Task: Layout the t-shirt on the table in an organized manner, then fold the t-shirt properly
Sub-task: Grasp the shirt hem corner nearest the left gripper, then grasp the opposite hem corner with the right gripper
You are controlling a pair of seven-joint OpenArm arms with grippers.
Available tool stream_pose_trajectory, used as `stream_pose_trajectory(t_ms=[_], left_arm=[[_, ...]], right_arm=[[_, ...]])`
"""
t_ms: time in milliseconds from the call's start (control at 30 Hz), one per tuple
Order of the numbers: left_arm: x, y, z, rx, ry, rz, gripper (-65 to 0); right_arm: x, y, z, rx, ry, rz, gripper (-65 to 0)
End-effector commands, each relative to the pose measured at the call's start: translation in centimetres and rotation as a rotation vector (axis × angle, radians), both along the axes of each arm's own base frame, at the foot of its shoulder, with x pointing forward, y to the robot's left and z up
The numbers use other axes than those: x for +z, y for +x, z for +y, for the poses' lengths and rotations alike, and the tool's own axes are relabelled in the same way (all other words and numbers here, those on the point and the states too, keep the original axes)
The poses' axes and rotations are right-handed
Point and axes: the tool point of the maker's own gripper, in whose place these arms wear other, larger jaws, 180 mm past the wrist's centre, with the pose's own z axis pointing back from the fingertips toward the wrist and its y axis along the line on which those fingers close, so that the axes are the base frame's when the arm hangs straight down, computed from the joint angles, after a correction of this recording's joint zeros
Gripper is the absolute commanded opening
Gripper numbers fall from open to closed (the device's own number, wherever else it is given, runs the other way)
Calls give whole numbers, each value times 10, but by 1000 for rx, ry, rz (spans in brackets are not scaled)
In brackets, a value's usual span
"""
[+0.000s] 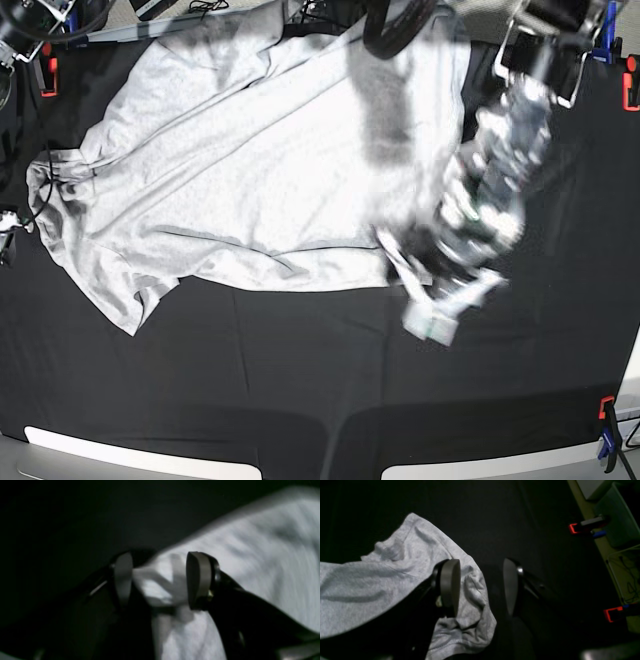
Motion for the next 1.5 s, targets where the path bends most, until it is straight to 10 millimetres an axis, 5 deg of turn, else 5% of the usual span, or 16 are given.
stream_pose_trajectory(t_ms=[0,133,400,667,1100,1367,1467], left_arm=[[18,16,17,68,-56,-39,-330],[17,23,43,132,-327,38,-330],[-27,7,32,72,-663,204,-330],[-42,20,26,81,-711,202,-330],[-9,-8,-58,-329,-831,168,-330],[-20,8,-44,-274,-687,87,-340],[-22,9,-42,-272,-664,82,-456]], right_arm=[[19,6,-2,10,-25,-49,-376],[12,6,3,9,-2,-49,-376],[-1,6,15,8,48,-50,-376],[-2,5,16,8,53,-50,-376],[-2,6,16,8,52,-51,-376],[-3,6,17,8,56,-51,-376],[-5,6,19,9,66,-57,-376]])
